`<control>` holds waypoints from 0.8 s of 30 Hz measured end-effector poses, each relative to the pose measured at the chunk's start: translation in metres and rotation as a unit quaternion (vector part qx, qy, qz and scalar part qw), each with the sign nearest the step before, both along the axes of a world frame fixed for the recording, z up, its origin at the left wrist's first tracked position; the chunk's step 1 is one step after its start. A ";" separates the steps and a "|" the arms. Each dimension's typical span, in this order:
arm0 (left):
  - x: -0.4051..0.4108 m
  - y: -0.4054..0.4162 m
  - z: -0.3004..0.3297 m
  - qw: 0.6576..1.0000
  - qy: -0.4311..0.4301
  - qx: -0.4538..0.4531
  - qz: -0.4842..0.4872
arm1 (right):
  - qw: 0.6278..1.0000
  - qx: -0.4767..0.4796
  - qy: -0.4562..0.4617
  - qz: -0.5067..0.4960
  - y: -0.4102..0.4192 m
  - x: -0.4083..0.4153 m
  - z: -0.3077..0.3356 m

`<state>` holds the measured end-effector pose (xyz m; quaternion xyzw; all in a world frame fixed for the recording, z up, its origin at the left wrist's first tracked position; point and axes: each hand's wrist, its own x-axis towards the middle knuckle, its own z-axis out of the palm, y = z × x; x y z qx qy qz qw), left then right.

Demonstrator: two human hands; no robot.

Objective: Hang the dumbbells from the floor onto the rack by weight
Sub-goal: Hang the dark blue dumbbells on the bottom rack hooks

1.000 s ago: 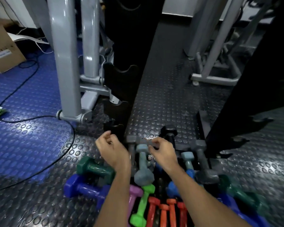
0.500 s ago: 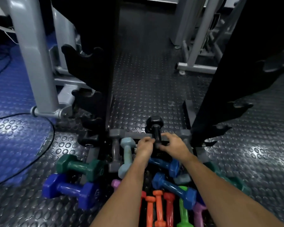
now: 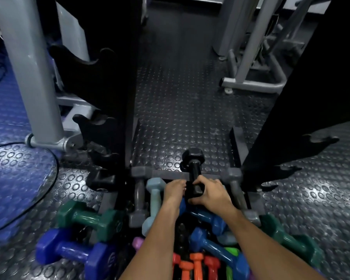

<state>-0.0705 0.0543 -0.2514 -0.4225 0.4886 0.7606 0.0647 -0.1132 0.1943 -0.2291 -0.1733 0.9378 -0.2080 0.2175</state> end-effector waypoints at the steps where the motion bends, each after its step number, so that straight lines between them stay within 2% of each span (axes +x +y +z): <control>1: 0.003 0.002 -0.002 1.000 0.008 -0.005 0.000 | 0.999 -0.044 -0.017 -0.022 0.002 -0.002 0.000; 3: 0.009 0.006 0.001 1.000 0.022 0.002 0.008 | 0.987 -0.136 -0.053 -0.071 0.001 -0.002 0.006; 5: 0.009 0.009 0.012 0.999 0.030 0.026 0.001 | 0.960 -0.234 -0.099 -0.119 -0.002 -0.003 0.019; 8: 0.006 0.014 0.037 0.987 0.051 0.149 -0.040 | 0.914 -0.335 -0.150 -0.170 -0.004 -0.003 0.041; 10: 0.005 0.019 0.045 0.975 0.064 0.206 -0.047 | 0.907 -0.341 -0.174 -0.175 0.001 -0.002 0.051; 13: 0.007 0.024 0.048 0.980 0.054 0.194 -0.011 | 0.924 -0.298 -0.192 -0.147 0.016 -0.012 0.054; 15: 0.005 0.027 0.043 0.980 0.045 0.192 0.019 | 0.923 -0.274 -0.215 -0.162 0.020 -0.025 0.050; 18: 0.001 0.031 0.032 0.981 0.043 0.182 0.047 | 0.887 -0.295 -0.237 -0.265 0.009 -0.048 0.027; 21: 0.000 0.039 0.025 0.977 0.033 0.190 0.089 | 0.831 -0.276 -0.310 -0.371 -0.010 -0.063 0.007; 24: 0.006 0.043 0.023 0.977 0.033 0.182 0.109 | 0.806 -0.264 -0.352 -0.396 -0.017 -0.070 -0.006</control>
